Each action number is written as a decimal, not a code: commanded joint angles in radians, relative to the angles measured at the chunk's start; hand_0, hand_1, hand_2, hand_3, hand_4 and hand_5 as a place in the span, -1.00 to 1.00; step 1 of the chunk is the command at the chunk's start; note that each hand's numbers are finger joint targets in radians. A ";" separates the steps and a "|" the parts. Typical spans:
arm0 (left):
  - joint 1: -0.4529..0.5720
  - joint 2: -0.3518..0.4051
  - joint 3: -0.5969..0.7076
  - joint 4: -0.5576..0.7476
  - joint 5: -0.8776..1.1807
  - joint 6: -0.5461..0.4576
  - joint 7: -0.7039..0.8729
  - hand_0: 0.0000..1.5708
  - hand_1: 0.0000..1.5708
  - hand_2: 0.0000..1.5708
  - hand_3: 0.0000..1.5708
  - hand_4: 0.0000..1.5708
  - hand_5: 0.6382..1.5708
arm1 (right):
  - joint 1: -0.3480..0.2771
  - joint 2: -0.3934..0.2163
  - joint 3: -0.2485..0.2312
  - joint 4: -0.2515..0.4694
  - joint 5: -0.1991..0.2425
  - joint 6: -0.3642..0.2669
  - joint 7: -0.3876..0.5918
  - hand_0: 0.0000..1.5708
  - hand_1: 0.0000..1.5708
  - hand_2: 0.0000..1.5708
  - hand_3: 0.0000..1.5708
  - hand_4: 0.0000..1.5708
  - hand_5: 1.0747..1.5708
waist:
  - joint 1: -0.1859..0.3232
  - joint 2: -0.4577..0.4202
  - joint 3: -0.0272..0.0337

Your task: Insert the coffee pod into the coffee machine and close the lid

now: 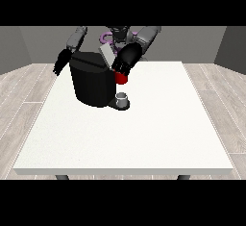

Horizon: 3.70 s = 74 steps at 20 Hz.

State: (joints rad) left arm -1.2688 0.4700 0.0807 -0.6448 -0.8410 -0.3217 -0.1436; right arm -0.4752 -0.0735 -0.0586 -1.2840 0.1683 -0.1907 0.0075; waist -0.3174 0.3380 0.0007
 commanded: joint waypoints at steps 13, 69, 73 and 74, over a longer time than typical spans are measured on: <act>-0.033 0.007 0.029 0.007 -0.008 0.077 -0.058 0.59 0.59 0.54 0.21 -1.00 1.00 | -0.029 -0.023 -0.016 -0.005 -0.011 0.016 0.011 -1.00 -1.00 -1.00 -1.00 -1.00 1.00 | -0.012 0.032 -0.0003; 0.684 -0.445 0.306 -0.001 0.431 0.031 -0.176 -1.00 -1.00 -1.00 -1.00 -0.44 1.00 | 0.312 -0.008 -0.025 0.014 -0.100 0.129 -0.024 -1.00 -1.00 -1.00 -1.00 -1.00 1.00 | 0.408 -0.632 -0.0005; 0.762 -0.459 0.288 -0.034 0.439 0.063 -0.196 -1.00 -1.00 -1.00 -1.00 -0.47 1.00 | 0.247 -0.057 -0.017 -0.048 -0.108 0.181 0.005 -1.00 -1.00 -1.00 -1.00 -0.75 1.00 | 0.415 -0.628 -0.0008; 0.717 -0.435 0.305 -0.039 0.466 0.026 -0.147 -1.00 -1.00 -1.00 -1.00 -0.49 1.00 | 0.247 -0.039 0.037 -0.055 -0.060 0.174 -0.014 -1.00 -1.00 -1.00 -1.00 -0.80 1.00 | 0.413 -0.624 -0.0008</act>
State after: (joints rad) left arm -0.5656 0.0304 0.3765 -0.6572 -0.4037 -0.2868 -0.3248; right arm -0.1990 -0.1027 -0.0717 -1.2940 0.0823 -0.0515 -0.0043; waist 0.0913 -0.2880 -0.0003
